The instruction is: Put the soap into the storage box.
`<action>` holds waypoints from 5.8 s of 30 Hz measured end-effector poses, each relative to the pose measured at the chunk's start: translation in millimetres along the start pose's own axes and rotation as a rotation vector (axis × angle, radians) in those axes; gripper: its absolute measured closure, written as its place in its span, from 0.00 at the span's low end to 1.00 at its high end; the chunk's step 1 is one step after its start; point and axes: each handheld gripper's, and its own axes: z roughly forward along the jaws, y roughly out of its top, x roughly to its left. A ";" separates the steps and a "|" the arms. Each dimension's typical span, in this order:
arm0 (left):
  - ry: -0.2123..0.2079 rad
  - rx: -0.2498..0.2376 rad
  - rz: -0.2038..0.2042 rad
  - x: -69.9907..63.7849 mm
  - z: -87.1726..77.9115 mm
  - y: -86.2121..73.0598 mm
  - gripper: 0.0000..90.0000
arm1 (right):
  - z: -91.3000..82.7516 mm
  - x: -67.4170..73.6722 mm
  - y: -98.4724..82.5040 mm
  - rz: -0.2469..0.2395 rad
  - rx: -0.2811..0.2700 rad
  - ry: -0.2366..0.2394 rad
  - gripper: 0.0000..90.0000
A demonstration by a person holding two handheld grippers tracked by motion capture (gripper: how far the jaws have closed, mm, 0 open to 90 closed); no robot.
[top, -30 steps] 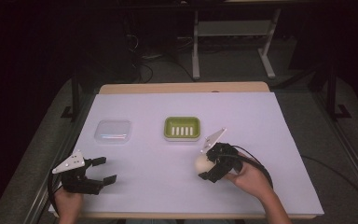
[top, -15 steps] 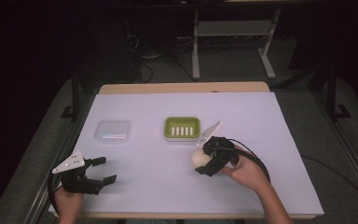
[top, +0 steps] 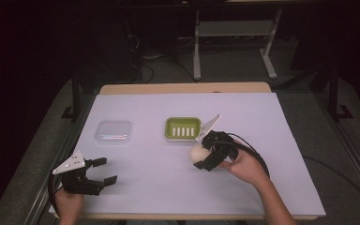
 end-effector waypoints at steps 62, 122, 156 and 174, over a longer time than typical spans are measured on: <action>-0.007 -0.016 -0.024 3.3 -4.1 -1.0 0.15 | 11.0 -55.6 86.7 -0.017 0.009 0.004 0.27; -0.005 -0.028 -0.028 3.8 -5.6 -1.4 0.15 | 63.5 -107.0 82.8 0.136 0.061 -0.021 0.27; -0.005 -0.029 -0.032 3.8 -6.2 -1.7 0.15 | 85.0 -114.2 77.5 0.172 0.143 -0.026 0.27; -0.005 -0.031 -0.031 4.1 -6.5 -1.8 0.15 | 86.9 -114.6 77.5 0.168 0.146 -0.026 0.27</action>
